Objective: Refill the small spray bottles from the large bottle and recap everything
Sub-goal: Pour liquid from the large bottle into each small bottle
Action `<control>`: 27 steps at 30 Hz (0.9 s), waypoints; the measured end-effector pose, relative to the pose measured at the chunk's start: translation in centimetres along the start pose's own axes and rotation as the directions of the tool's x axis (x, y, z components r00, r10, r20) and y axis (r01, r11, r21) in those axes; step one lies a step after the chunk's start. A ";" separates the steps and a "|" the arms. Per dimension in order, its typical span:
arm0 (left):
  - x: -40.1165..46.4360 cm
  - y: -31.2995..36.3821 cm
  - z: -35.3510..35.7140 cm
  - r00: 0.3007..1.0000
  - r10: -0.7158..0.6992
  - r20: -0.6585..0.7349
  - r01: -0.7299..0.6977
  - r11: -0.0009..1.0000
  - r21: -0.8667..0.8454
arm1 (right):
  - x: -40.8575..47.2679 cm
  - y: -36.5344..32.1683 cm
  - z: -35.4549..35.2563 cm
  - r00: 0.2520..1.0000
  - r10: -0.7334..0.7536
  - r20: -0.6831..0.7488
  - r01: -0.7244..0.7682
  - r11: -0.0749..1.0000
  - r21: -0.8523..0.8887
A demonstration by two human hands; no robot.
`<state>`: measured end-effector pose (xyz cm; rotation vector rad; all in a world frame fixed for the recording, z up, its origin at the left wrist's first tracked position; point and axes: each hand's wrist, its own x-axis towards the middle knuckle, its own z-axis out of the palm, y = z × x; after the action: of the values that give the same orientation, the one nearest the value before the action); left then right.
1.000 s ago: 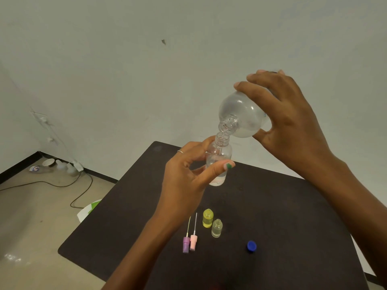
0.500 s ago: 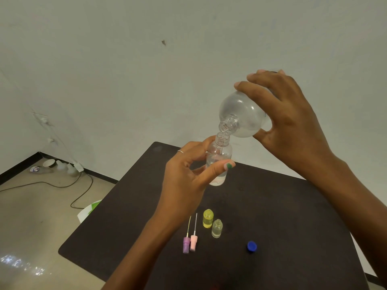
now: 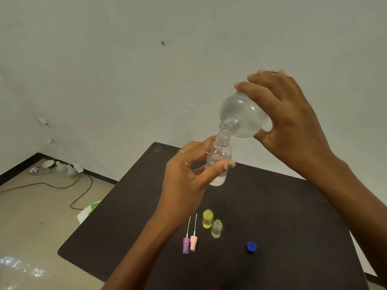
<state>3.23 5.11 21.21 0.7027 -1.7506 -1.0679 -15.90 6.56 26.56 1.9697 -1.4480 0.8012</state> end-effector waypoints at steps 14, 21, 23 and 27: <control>0.0 0.0 0.0 1.000 0.005 0.001 -0.005 1.000 -0.005 | 0.1 0.0 0.0 1.000 0.003 -0.003 -0.003 1.000 -0.002; 0.0 -0.1 0.0 1.000 0.001 -0.003 -0.001 1.000 -0.009 | 0.0 0.0 0.0 1.000 0.004 -0.001 -0.004 1.000 -0.002; 0.0 0.0 0.0 1.000 0.002 0.000 -0.002 1.000 -0.012 | 0.1 0.0 0.0 1.000 0.004 0.001 -0.004 1.000 -0.001; 0.0 0.2 -0.1 1.000 0.008 0.005 -0.008 1.000 -0.021 | 0.1 -0.1 0.0 1.000 0.001 -0.007 -0.001 1.000 0.002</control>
<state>3.32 5.18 21.40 0.6795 -1.7428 -1.0820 -15.76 6.50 26.61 1.9659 -1.4454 0.8090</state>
